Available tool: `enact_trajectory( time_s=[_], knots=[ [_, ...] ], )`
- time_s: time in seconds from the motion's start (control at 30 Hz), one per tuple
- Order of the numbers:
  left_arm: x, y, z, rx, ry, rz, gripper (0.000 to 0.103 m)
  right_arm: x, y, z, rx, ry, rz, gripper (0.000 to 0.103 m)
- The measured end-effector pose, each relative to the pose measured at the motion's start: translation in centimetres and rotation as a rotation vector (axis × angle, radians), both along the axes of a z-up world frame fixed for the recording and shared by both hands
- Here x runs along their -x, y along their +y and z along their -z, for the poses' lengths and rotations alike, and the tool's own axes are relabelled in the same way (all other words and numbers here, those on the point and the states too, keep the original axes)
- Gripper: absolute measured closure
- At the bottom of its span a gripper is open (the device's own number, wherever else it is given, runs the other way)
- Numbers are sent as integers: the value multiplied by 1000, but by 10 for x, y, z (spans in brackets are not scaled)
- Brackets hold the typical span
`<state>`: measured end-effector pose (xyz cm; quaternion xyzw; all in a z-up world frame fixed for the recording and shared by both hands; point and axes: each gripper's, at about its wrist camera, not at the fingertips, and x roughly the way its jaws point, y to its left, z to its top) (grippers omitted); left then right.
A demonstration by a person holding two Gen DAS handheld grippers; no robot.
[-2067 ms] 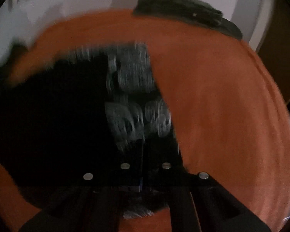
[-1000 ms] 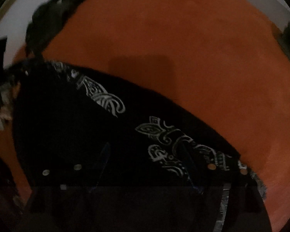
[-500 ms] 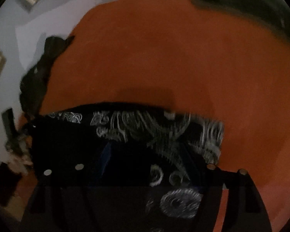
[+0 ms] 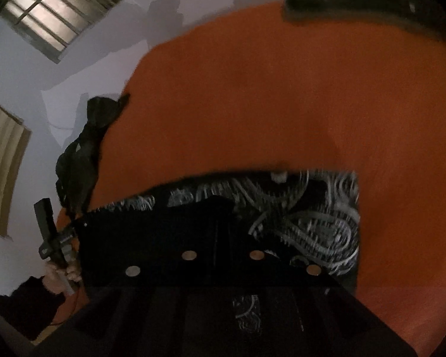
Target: Fold clothes
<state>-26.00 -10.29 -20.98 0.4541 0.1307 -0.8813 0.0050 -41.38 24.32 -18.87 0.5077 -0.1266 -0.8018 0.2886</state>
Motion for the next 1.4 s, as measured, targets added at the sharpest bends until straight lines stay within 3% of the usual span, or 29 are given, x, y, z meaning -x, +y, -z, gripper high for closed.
enact_trajectory(
  time_s=[0.07, 0.17, 0.27, 0.37, 0.47, 0.6, 0.7, 0.73, 0.77, 0.87, 0.93, 1.03, 1.1, 1.27, 1.4],
  knots=[
    [-1, 1, -1, 6, 13, -3, 29, 5, -2, -14, -32, 80, 5, 98],
    [-6, 0, -7, 14, 59, -33, 29, 6, -4, -15, -115, 117, -10, 98],
    [-18, -7, -17, -14, 148, -91, 29, 9, -6, 3, -192, 89, 11, 98],
    [-24, -12, -24, -30, 186, -116, 29, 13, -1, 13, -204, 60, 62, 98],
    [-29, -12, -29, -40, 214, -116, 28, 15, -4, 22, -236, 35, 85, 98],
    [-41, -1, -39, -16, 267, -68, 28, 11, -11, 15, -312, 67, 78, 96],
    [-47, 17, -48, -17, 292, 33, 28, 4, -15, 1, -353, 123, 92, 80],
    [-48, 25, -50, -8, 290, 72, 27, 0, -15, -4, -368, 144, 98, 65],
    [-48, 33, -52, 2, 287, 108, 27, -13, -16, -18, -400, 191, 118, 56],
    [-46, 55, -51, 43, 252, 195, 27, -54, -26, -44, -374, 293, 118, 48],
    [-43, 71, -48, 74, 216, 242, 27, -84, -26, -48, -307, 288, 104, 45],
    [-40, 87, -41, 110, 196, 281, 27, -137, -43, -31, -179, 209, 51, 45],
    [-38, 95, -34, 138, 179, 284, 27, -169, -61, -15, -151, 184, 16, 46],
    [-23, 95, -10, 164, 103, 193, 27, -229, -85, 6, -249, 211, -66, 57],
    [-14, 85, -5, 154, 87, 136, 27, -238, -67, 17, -385, 219, -20, 62]
  ],
)
